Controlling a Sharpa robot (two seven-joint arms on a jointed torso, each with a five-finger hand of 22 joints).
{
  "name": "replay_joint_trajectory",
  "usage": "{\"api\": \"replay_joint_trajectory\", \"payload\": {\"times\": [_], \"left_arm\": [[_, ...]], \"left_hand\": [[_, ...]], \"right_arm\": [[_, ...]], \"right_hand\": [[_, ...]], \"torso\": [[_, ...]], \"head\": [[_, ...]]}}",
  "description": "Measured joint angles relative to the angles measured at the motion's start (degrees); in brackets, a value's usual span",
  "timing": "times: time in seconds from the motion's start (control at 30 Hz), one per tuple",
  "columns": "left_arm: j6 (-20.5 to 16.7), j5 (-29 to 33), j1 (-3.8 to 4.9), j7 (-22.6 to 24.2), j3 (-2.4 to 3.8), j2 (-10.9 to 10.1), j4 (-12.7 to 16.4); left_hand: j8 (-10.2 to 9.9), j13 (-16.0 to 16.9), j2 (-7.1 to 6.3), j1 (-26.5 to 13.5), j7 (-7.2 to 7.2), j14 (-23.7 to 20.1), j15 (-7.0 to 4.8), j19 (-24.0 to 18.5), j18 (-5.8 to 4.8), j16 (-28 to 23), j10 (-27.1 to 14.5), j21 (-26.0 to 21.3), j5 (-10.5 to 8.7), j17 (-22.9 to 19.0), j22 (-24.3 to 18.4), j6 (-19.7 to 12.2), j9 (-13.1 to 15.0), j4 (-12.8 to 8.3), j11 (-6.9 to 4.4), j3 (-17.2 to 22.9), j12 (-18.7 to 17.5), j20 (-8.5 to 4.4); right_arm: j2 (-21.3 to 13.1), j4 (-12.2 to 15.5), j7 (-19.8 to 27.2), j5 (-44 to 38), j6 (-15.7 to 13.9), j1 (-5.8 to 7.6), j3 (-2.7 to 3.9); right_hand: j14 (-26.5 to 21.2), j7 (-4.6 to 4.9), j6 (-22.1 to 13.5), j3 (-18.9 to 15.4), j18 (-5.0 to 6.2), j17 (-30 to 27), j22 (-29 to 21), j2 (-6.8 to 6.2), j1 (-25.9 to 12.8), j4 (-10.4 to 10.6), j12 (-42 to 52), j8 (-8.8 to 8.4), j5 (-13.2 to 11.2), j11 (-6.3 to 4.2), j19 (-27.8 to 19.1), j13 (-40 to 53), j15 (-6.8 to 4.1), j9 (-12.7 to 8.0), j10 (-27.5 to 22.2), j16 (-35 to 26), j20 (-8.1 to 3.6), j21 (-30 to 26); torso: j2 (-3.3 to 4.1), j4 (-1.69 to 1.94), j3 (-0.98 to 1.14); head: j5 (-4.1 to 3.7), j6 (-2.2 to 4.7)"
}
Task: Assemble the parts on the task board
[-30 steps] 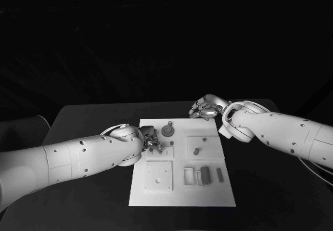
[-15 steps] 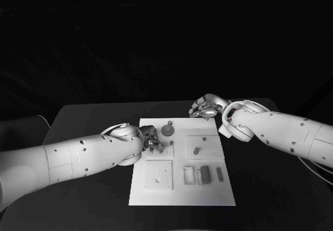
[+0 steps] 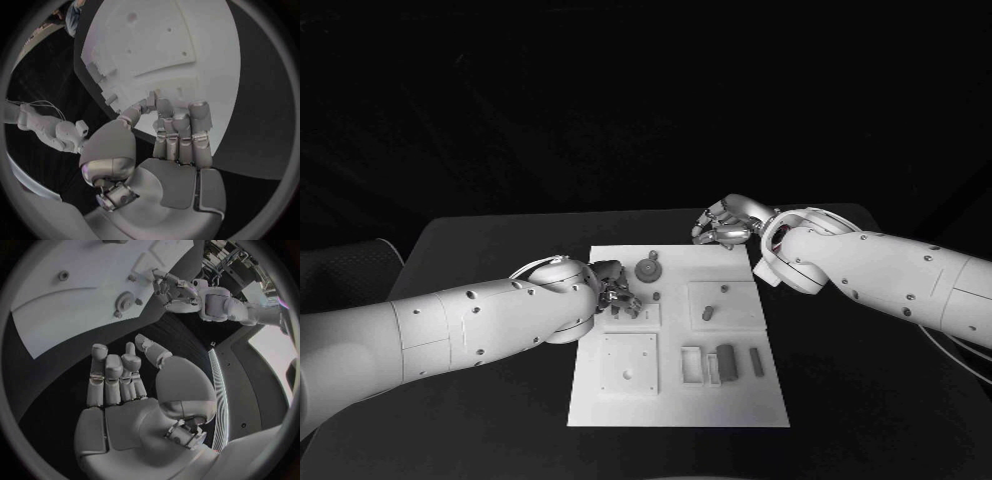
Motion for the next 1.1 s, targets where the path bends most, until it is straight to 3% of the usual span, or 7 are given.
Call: {"api": "replay_joint_trajectory", "payload": {"times": [0.4,0.6,0.67,1.1], "left_arm": [[0.28,-0.05,0.00,-0.02,0.00,0.09,-0.20],[0.45,-0.35,0.00,-0.05,0.00,0.26,-0.26],[0.46,-0.55,0.00,-0.05,0.00,0.32,-0.33],[0.11,-1.66,-0.52,-0.02,0.08,1.05,-1.11]], "left_hand": [[0.01,0.05,-0.24,-0.38,0.22,-0.18,-0.17,-0.01,0.01,0.03,0.00,0.00,-0.56,-0.21,0.03,0.33,0.12,0.06,0.00,-0.20,0.19,0.01],[-0.03,0.11,0.00,1.25,0.22,-0.19,-0.16,-0.02,0.01,0.39,0.00,0.48,0.25,-0.55,0.02,0.33,0.03,-1.81,0.00,0.68,0.26,0.02],[-0.02,0.12,-0.52,1.92,0.31,-0.19,-0.15,-0.02,0.01,0.78,0.18,0.67,0.66,-0.65,0.02,0.24,0.04,-2.25,-0.19,0.82,0.55,0.02],[0.33,0.21,-1.12,2.52,0.20,0.05,-0.35,0.29,0.01,1.24,0.38,1.15,0.80,-0.81,0.01,0.55,0.46,-2.06,-0.39,1.27,0.85,-0.12]], "right_arm": [[0.02,0.03,0.04,0.00,0.06,0.00,0.00],[0.02,0.13,0.06,0.00,0.08,0.00,0.00],[0.01,0.22,0.07,0.01,0.08,0.00,0.00],[0.04,0.40,0.12,0.01,0.10,0.00,0.00]], "right_hand": [[-0.20,-0.07,0.01,0.00,0.00,0.00,0.00,0.00,0.00,0.00,0.00,0.00,0.00,0.00,0.00,0.00,-0.05,0.04,0.00,0.00,0.00,0.00],[-0.23,-0.13,-0.03,0.00,0.00,0.00,0.00,0.00,0.00,0.00,0.00,0.00,0.00,0.00,0.00,0.00,-0.05,0.04,0.00,0.00,0.00,0.00],[-0.23,-0.14,-0.03,0.00,0.00,0.00,0.00,0.00,0.00,0.00,0.00,0.00,0.00,0.00,0.00,0.00,-0.05,0.04,0.00,0.00,0.00,0.00],[-0.23,0.00,-0.19,0.00,-0.01,0.00,0.00,0.00,0.00,0.00,0.00,-0.22,0.00,0.00,0.00,0.00,-0.02,0.09,0.00,0.00,0.00,0.00]], "torso": [[0.00,0.00,0.01],[0.00,-0.01,0.01],[0.01,-0.01,0.01],[0.05,-0.09,0.03]], "head": [[-0.12,-0.01],[-0.14,-0.04],[-0.15,-0.04],[-0.23,-0.10]]}}
